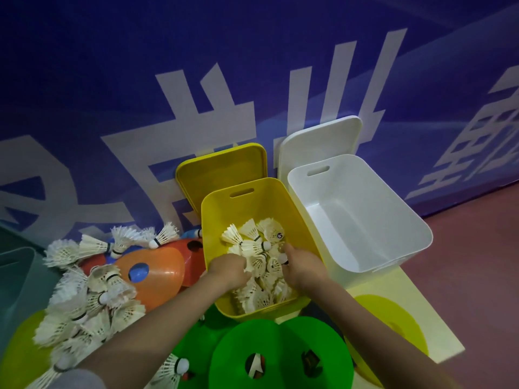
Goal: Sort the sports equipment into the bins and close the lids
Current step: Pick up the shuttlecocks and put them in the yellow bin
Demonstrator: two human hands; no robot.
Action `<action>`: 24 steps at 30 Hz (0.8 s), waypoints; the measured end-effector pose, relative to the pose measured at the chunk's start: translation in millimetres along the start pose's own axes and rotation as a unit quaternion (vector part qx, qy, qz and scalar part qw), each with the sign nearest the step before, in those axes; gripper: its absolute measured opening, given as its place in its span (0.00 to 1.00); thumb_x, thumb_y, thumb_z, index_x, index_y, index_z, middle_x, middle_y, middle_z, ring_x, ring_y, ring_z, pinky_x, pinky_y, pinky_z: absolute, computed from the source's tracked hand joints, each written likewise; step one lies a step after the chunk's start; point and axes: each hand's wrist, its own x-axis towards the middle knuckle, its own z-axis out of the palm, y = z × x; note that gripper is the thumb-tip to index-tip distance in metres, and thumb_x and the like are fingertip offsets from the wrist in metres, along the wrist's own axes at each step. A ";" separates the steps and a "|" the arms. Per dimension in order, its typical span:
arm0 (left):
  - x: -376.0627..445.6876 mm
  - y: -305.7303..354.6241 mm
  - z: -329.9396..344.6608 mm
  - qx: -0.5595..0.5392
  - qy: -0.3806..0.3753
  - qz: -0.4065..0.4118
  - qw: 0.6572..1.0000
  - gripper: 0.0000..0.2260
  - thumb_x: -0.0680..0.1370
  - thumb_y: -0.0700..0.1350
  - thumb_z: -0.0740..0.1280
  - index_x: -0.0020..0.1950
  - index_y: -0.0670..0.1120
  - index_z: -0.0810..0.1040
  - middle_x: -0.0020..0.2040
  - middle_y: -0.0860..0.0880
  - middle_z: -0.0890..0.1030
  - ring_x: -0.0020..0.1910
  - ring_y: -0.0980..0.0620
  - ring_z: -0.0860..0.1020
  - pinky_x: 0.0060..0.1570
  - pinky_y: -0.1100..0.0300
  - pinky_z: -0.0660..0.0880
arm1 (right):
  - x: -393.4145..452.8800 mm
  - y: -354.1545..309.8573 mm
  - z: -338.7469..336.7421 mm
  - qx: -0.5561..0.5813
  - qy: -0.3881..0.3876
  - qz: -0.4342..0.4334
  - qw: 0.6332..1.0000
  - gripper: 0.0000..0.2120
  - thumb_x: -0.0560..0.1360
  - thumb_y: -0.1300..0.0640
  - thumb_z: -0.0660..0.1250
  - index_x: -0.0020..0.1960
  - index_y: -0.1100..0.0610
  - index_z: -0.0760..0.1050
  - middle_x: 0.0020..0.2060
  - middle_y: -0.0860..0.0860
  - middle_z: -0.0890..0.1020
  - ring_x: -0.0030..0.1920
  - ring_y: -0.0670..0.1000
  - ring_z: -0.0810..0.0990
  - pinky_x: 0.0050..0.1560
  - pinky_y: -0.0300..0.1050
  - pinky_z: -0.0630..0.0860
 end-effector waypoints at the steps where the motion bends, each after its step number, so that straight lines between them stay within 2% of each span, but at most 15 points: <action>1: -0.8 -1.1 -1.3 -0.020 0.021 0.005 1.000 0.17 0.78 0.57 0.60 0.61 0.49 0.77 0.56 0.48 0.80 0.56 0.47 0.77 0.47 0.56 0.73 | 4.7 0.0 1.4 -0.008 -0.017 0.013 1.000 0.20 0.77 0.58 0.59 0.69 0.54 0.65 0.56 0.55 0.79 0.53 0.58 0.78 0.46 0.48 0.74; 5: -12.7 -5.0 -5.3 -0.107 0.161 0.045 0.980 0.15 0.79 0.52 0.60 0.63 0.50 0.77 0.59 0.49 0.79 0.58 0.48 0.76 0.52 0.54 0.74 | 16.7 0.0 5.8 -0.086 -0.054 0.016 0.995 0.23 0.75 0.63 0.59 0.70 0.57 0.64 0.52 0.55 0.80 0.51 0.57 0.79 0.43 0.49 0.75; 7: -23.5 -5.3 -7.4 -0.189 0.222 0.072 0.954 0.13 0.79 0.49 0.61 0.62 0.51 0.77 0.60 0.50 0.78 0.60 0.50 0.74 0.56 0.54 0.72 | 17.0 -1.6 6.0 -0.116 -0.082 -0.001 0.990 0.22 0.75 0.64 0.59 0.68 0.59 0.65 0.52 0.55 0.80 0.52 0.57 0.79 0.44 0.49 0.75; 10: -44.2 -14.0 -8.7 -0.316 0.275 0.092 0.903 0.12 0.79 0.45 0.63 0.61 0.52 0.77 0.59 0.53 0.76 0.61 0.54 0.71 0.59 0.55 0.70 | 16.8 -1.5 3.4 -0.116 -0.101 -0.013 0.988 0.17 0.75 0.63 0.59 0.63 0.57 0.71 0.54 0.56 0.80 0.53 0.57 0.79 0.49 0.48 0.77; 13: -74.0 -38.2 -3.6 -0.404 0.301 0.087 0.859 0.13 0.79 0.42 0.64 0.61 0.53 0.77 0.59 0.55 0.74 0.60 0.56 0.71 0.58 0.58 0.70 | 15.5 0.6 2.1 -0.049 -0.065 -0.004 0.997 0.20 0.77 0.58 0.58 0.68 0.55 0.69 0.56 0.56 0.80 0.53 0.57 0.79 0.49 0.48 0.77; 15: -97.9 -61.7 4.1 -0.434 0.317 0.060 0.841 0.13 0.78 0.41 0.64 0.61 0.53 0.77 0.58 0.56 0.73 0.59 0.58 0.72 0.57 0.60 0.69 | 9.5 -3.4 -0.7 0.007 -0.034 -0.010 0.999 0.20 0.79 0.55 0.59 0.70 0.52 0.68 0.54 0.56 0.81 0.50 0.57 0.80 0.47 0.48 0.76; 17: -123.5 -90.0 14.1 -0.447 0.323 0.022 0.834 0.13 0.79 0.40 0.64 0.61 0.53 0.77 0.58 0.56 0.74 0.57 0.58 0.73 0.56 0.60 0.70 | 2.8 -13.3 -2.6 0.057 0.004 -0.035 0.998 0.18 0.79 0.54 0.60 0.69 0.51 0.69 0.53 0.54 0.81 0.46 0.54 0.80 0.44 0.48 0.76; 19: -148.4 -119.1 27.0 -0.460 0.321 -0.005 0.828 0.13 0.79 0.40 0.64 0.60 0.55 0.76 0.58 0.54 0.75 0.57 0.58 0.74 0.57 0.58 0.72 | -5.3 -32.6 -3.0 0.100 0.043 -0.085 0.990 0.16 0.79 0.54 0.60 0.67 0.50 0.71 0.54 0.52 0.80 0.46 0.51 0.79 0.45 0.47 0.76; 22: -184.5 -153.9 47.6 -0.479 0.318 -0.020 0.818 0.15 0.79 0.39 0.64 0.57 0.60 0.75 0.57 0.56 0.76 0.57 0.60 0.75 0.57 0.59 0.73 | -20.7 -77.3 0.4 0.150 0.081 -0.171 0.970 0.15 0.79 0.56 0.61 0.65 0.51 0.74 0.55 0.47 0.79 0.48 0.46 0.78 0.48 0.40 0.76; 24: -205.5 -168.6 60.8 -0.473 0.306 -0.024 0.826 0.13 0.79 0.42 0.65 0.58 0.59 0.76 0.58 0.57 0.76 0.59 0.62 0.74 0.59 0.62 0.72 | -33.8 -112.8 3.9 0.188 0.090 -0.216 0.954 0.14 0.79 0.58 0.61 0.64 0.53 0.75 0.55 0.46 0.78 0.50 0.44 0.78 0.48 0.35 0.75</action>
